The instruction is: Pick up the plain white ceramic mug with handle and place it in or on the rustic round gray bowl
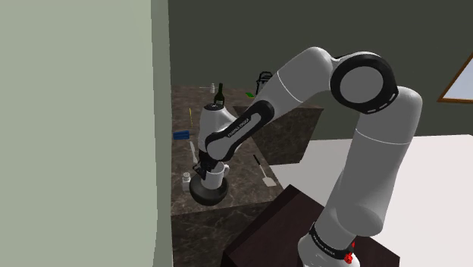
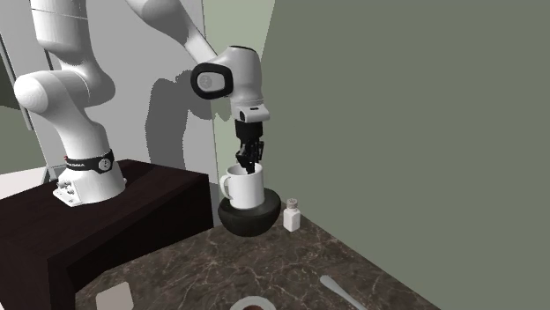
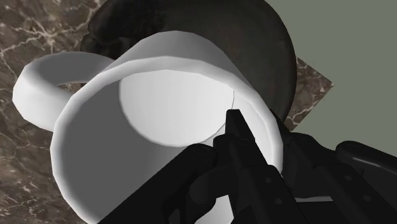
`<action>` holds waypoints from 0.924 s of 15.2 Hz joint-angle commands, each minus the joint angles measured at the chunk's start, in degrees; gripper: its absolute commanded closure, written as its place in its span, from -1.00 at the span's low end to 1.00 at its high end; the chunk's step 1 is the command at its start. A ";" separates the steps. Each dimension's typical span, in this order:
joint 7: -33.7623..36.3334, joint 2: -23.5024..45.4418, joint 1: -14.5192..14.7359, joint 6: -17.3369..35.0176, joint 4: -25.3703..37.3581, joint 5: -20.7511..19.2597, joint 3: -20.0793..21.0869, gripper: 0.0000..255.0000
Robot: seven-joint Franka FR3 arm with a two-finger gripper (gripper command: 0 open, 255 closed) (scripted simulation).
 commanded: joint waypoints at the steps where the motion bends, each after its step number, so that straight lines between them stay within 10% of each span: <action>1: 0.01 0.01 0.00 0.02 0.02 -0.01 0.00 1.00; 2: 0.01 0.01 0.00 0.02 0.02 -0.01 0.00 1.00; 3: 0.00 0.01 0.00 0.02 0.01 -0.01 0.00 -1.00; 14: -0.79 -6.25 -0.06 -6.97 0.78 1.13 0.35 -1.00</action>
